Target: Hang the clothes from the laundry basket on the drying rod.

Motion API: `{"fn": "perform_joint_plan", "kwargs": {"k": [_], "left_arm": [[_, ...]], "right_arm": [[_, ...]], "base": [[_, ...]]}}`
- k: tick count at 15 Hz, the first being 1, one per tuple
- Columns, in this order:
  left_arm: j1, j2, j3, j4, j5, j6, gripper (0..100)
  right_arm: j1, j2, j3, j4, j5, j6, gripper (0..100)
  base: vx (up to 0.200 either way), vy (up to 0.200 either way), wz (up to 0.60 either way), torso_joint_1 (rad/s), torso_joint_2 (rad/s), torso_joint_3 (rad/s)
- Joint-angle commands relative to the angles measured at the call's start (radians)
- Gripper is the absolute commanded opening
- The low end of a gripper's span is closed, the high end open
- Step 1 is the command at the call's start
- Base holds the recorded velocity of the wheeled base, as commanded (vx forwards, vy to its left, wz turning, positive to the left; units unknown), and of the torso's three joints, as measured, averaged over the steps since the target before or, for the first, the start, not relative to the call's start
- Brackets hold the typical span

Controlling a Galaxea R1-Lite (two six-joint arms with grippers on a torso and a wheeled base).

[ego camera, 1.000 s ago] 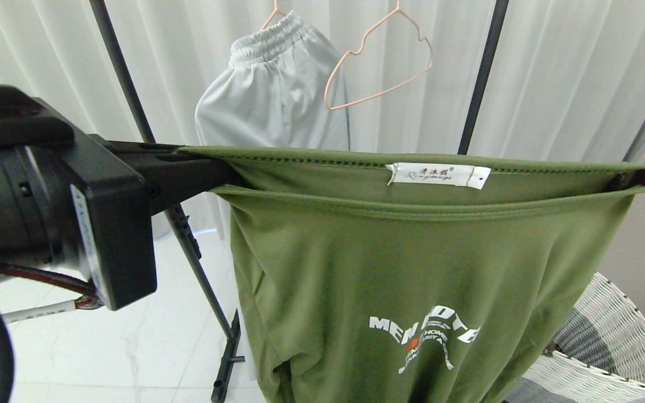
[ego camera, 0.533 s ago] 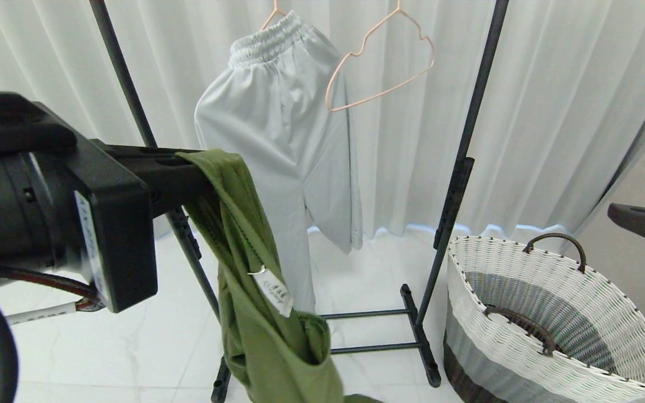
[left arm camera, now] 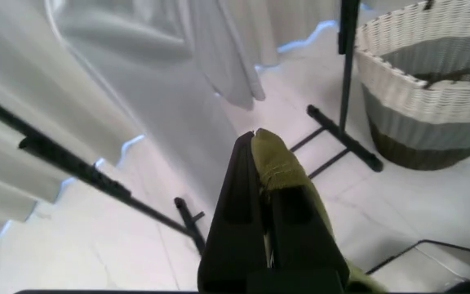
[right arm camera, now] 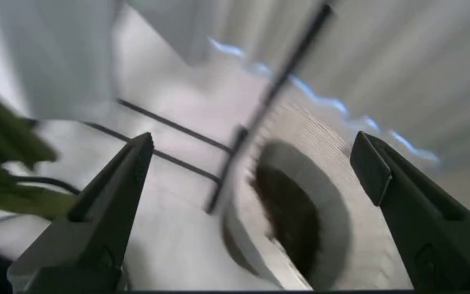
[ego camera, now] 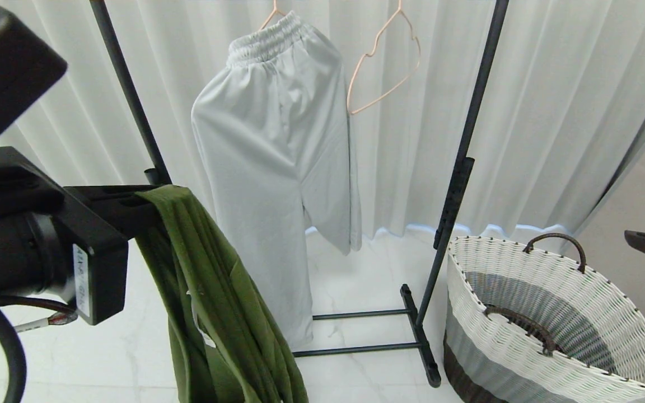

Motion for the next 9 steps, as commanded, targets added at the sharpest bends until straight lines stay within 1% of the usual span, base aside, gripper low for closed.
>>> {"fn": "perform_joint_plan", "kwargs": {"k": [1,7,9], "left_arm": [[0.016,-0.017,0.008,-0.002,0.001,0.001,0],[0.018,-0.014,0.009,-0.002,0.001,0.0,0],[0.02,-0.014,0.011,-0.002,0.001,0.0,0]], "right_arm": [[-0.037,-0.004,-0.001,0.002,0.0,-0.005,100],[-0.04,-0.002,0.002,0.002,-0.002,-0.005,100],[-0.059,0.001,0.005,0.004,-0.003,-0.006,100]], "base": [[0.0,0.2,0.0,0.007,0.01,0.002],[0.0,0.2,0.0,0.002,0.0,0.001],[0.0,0.2,0.0,0.0,0.0,-0.002]]}}
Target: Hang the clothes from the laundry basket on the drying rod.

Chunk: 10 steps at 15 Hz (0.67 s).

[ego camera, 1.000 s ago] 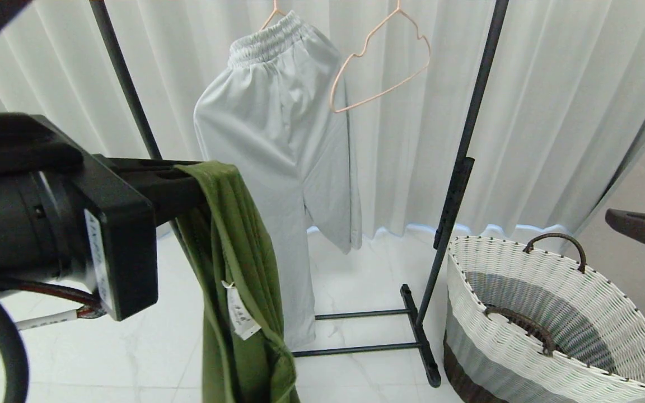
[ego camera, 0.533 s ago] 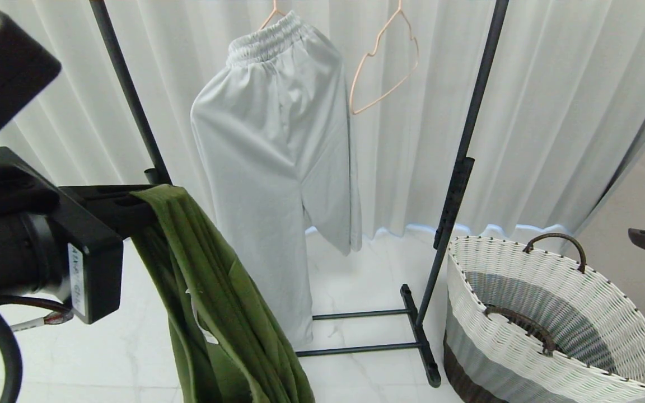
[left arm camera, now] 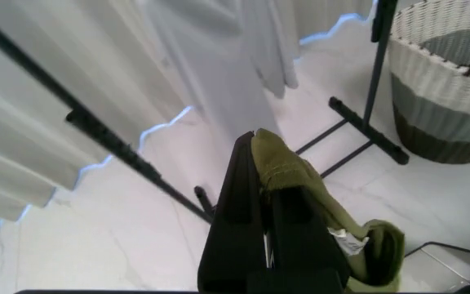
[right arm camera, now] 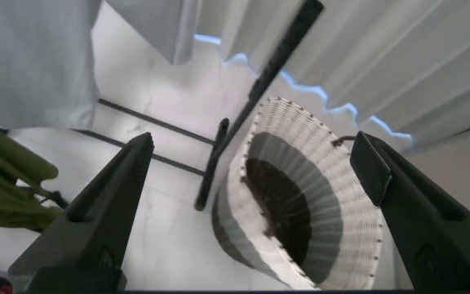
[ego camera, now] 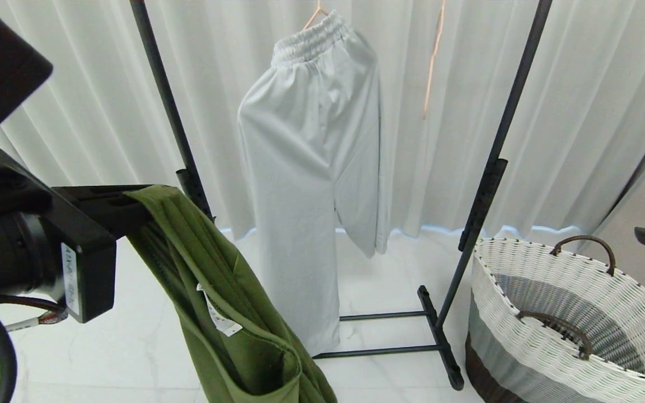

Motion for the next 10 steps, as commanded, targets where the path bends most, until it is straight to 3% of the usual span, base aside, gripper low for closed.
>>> {"fn": "perform_joint_plan", "kwargs": {"k": [1,2,10], "left_arm": [[0.007,0.004,-0.001,0.001,0.0,0.0,0],[0.005,0.004,0.001,0.0,0.0,0.0,0],[0.005,-0.001,0.025,-0.022,-0.003,0.003,0]], "right_arm": [[-0.034,0.006,0.003,0.001,0.0,-0.004,100],[-0.054,0.008,0.004,0.001,0.0,-0.015,100],[-0.257,0.009,0.078,-0.045,0.0,-0.108,100]], "base": [[0.0,0.2,0.0,0.012,0.0,0.002],[0.0,0.2,0.0,0.002,0.0,0.002],[0.0,0.0,0.0,0.0,0.0,0.0]]}}
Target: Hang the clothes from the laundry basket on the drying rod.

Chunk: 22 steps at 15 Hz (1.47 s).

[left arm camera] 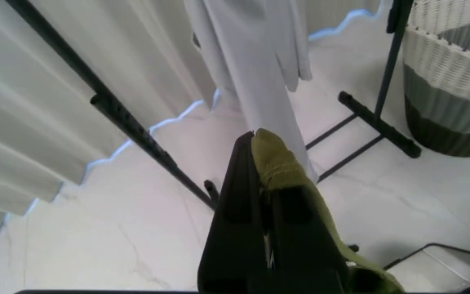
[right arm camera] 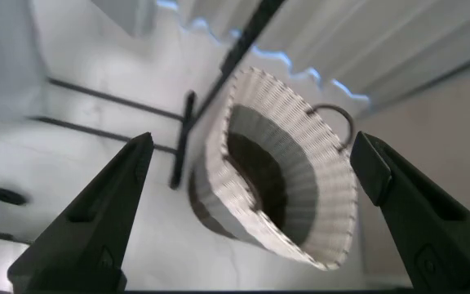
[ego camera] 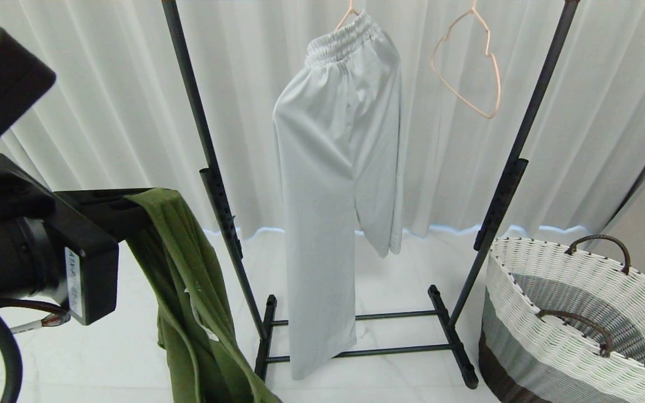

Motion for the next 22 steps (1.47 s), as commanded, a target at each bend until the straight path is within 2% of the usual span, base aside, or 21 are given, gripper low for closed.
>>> {"fn": "perform_joint_plan", "kwargs": {"k": [1,3,8,14,20,22], "left_arm": [[0.0,0.002,0.008,-0.006,0.0,0.013,0],[0.0,0.0,0.018,-0.008,0.0,0.036,0],[0.0,0.002,0.018,-0.034,0.0,0.038,0],[0.0,0.0,0.019,-0.034,0.0,0.038,0],[0.0,0.002,0.019,-0.034,0.0,0.039,0],[0.0,0.003,0.021,-0.034,0.0,0.039,0]], "right_arm": [[-0.032,0.005,0.007,-0.014,0.004,-0.001,100],[-0.033,0.004,0.015,-0.031,0.02,0.003,100],[-0.033,0.005,0.039,-0.097,0.045,0.014,100],[-0.033,0.007,0.07,-0.143,0.077,0.051,100],[-0.033,0.005,0.081,-0.146,0.096,0.055,100],[-0.033,0.005,0.107,-0.184,0.106,0.054,100]], "base": [[0.0,0.0,0.0,0.0,0.0,0.0],[0.0,0.0,0.0,0.023,-0.05,-0.04],[0.0,0.0,0.0,0.14,-0.37,-0.241],[0.0,0.0,0.0,0.191,-0.47,-0.283],[0.0,0.0,0.0,0.22,-0.5,-0.282],[0.0,0.0,0.0,0.232,-0.51,-0.281]]}}
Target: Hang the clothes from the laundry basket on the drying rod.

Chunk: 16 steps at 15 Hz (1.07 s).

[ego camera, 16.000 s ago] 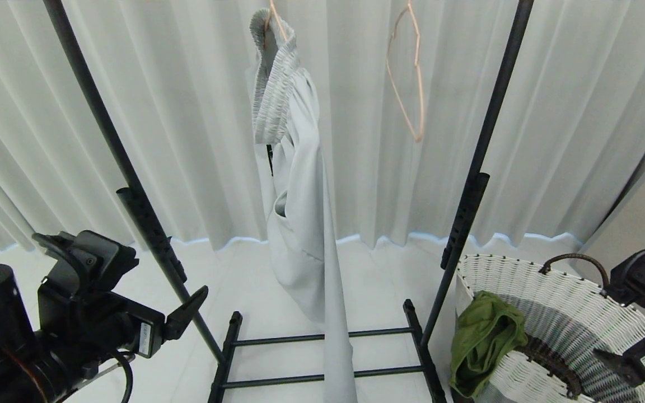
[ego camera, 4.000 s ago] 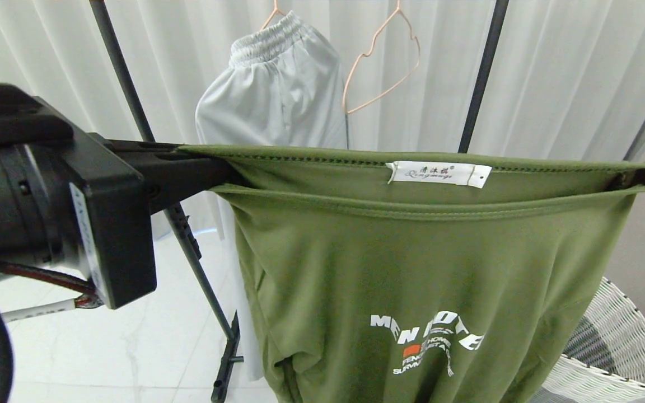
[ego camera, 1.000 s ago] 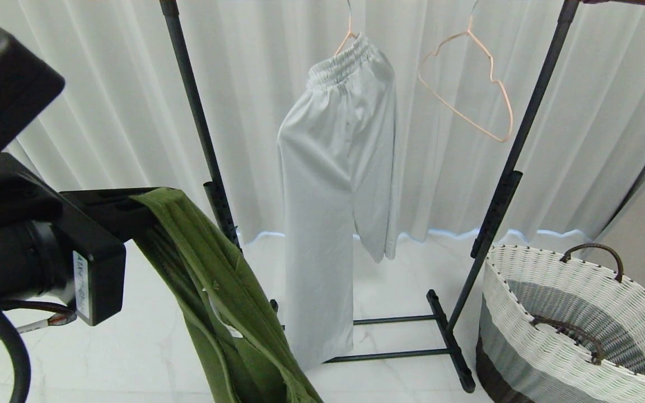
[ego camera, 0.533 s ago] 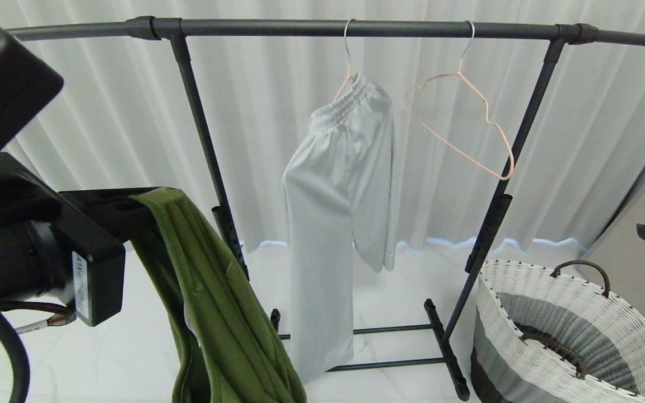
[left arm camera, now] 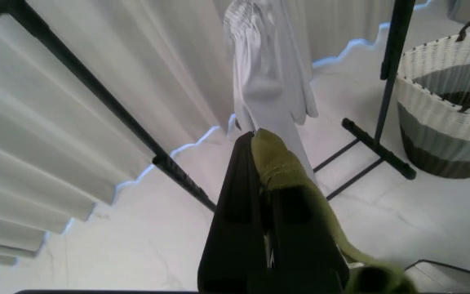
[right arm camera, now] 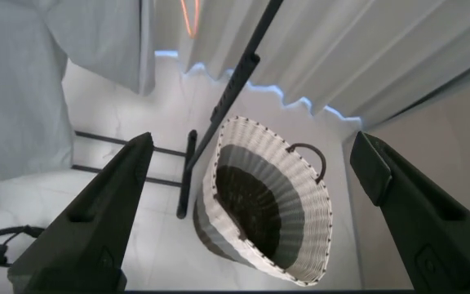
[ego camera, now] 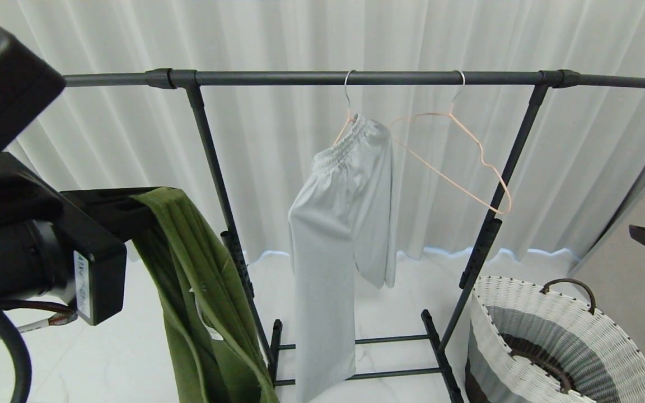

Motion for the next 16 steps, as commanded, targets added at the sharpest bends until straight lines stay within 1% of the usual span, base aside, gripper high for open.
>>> {"fn": "perform_joint_plan", "kwargs": {"k": [1,3,10,11,12,15,16], "left_arm": [[0.0,0.002,0.006,0.001,0.0,-0.001,0],[0.0,0.002,0.006,0.001,0.001,-0.001,0],[0.0,0.005,0.007,0.001,0.001,-0.002,0],[0.0,0.005,0.007,0.001,0.001,-0.002,0],[0.0,0.004,0.01,0.001,0.001,-0.002,0],[0.0,-0.001,0.023,0.001,0.001,-0.002,0],[0.0,-0.002,0.023,0.001,0.0,-0.002,0]], "right_arm": [[0.001,0.003,0.023,-0.025,0.002,-0.002,100],[0.001,0.013,0.029,-0.045,0.005,-0.003,100],[-0.01,0.034,0.032,-0.047,0.013,0.003,100],[-0.025,0.045,0.032,-0.047,0.031,0.004,100],[-0.057,0.059,0.032,-0.047,0.065,0.003,100],[-0.145,0.117,0.025,-0.06,0.202,0.001,100],[-0.157,0.134,0.023,-0.076,0.237,0.001,100]], "base": [[0.0,0.0,0.0,0.119,-0.26,-0.149],[0.2,0.0,0.0,0.056,-0.12,-0.071],[0.2,0.0,0.0,0.011,-0.01,-0.007],[0.2,0.0,0.0,0.002,0.0,0.002],[0.2,0.0,0.0,0.002,0.01,-0.002],[0.0,0.0,0.0,0.0,0.0,0.0],[0.0,0.0,0.0,0.0,0.0,0.0]]}}
